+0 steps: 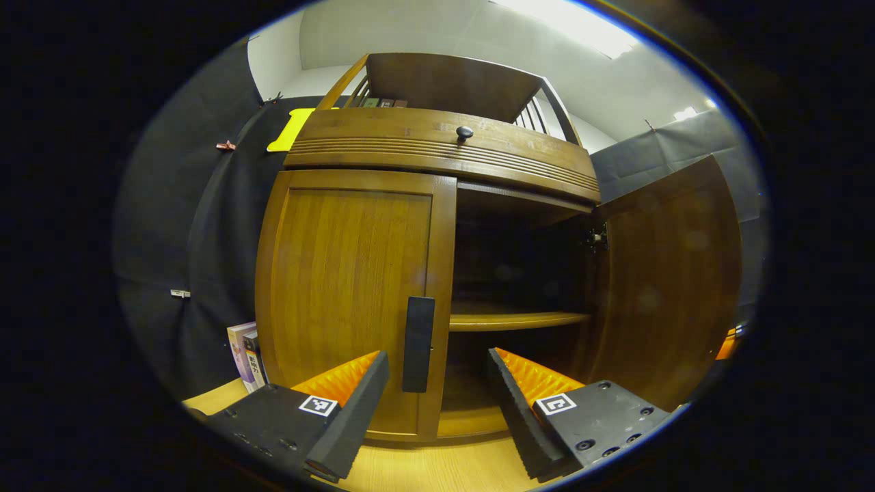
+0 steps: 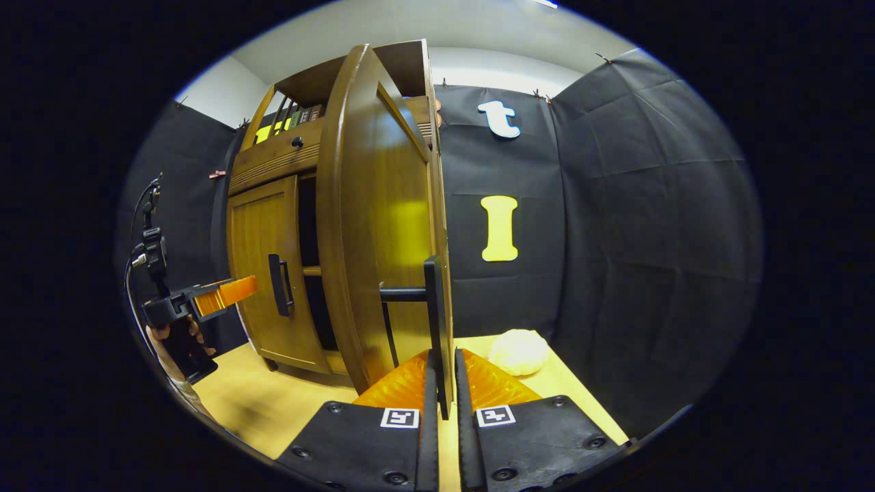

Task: Open the right door of the double-door shoe cabinet with the right hand, and open the left door with the left hand.

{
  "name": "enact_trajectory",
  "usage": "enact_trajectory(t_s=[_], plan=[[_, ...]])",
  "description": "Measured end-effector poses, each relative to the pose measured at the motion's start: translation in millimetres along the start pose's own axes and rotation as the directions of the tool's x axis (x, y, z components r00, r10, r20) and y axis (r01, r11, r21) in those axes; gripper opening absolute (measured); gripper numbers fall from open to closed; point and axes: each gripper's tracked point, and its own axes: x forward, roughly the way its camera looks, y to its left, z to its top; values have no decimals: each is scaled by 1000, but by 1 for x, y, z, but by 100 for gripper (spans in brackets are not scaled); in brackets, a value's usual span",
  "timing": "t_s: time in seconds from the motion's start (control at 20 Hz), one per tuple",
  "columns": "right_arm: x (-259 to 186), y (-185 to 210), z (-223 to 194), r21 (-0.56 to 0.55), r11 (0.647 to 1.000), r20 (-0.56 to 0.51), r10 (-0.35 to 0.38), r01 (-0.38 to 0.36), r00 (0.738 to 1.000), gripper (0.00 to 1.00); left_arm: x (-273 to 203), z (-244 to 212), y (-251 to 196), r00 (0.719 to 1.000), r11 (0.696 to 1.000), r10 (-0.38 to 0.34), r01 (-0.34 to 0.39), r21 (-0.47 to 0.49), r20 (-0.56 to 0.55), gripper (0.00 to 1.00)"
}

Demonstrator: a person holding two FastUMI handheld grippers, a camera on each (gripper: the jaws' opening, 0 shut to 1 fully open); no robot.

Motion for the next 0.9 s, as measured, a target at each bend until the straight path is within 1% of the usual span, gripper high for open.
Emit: enact_trajectory(t_s=[0.15,0.25,0.35,0.45,0.55,0.65,0.7,0.8,0.9], plan=[[0,1,1,14,1000,4,-9,8,1000,16,16,-1,7,1000,1000,25,-25,9,2,89],[0,-6,2,8,999,17,-31,31,999,16,24,-3,5,1000,1000,20,-20,-3,10,90],[-1,-14,5,5,998,33,-63,63,997,16,30,-5,3,1000,1000,4,-4,-15,19,90],[-2,-21,8,9,994,56,-107,107,993,16,36,-8,8,999,1000,17,-17,-17,28,89],[-2,-14,13,39,995,78,-94,91,993,16,44,-11,15,999,999,43,-43,-1,27,89],[0,-10,17,41,996,106,-82,78,991,16,53,-14,20,998,998,62,-63,22,32,89],[0,-12,19,34,997,118,-75,71,990,6,57,-15,22,997,997,69,-70,27,37,89],[0,-2,20,28,1000,128,-15,12,992,41,66,-16,25,996,996,82,-84,34,46,87],[-1,0,20,26,1000,127,-2,-2,992,76,74,-17,26,996,995,81,-83,50,49,87]])
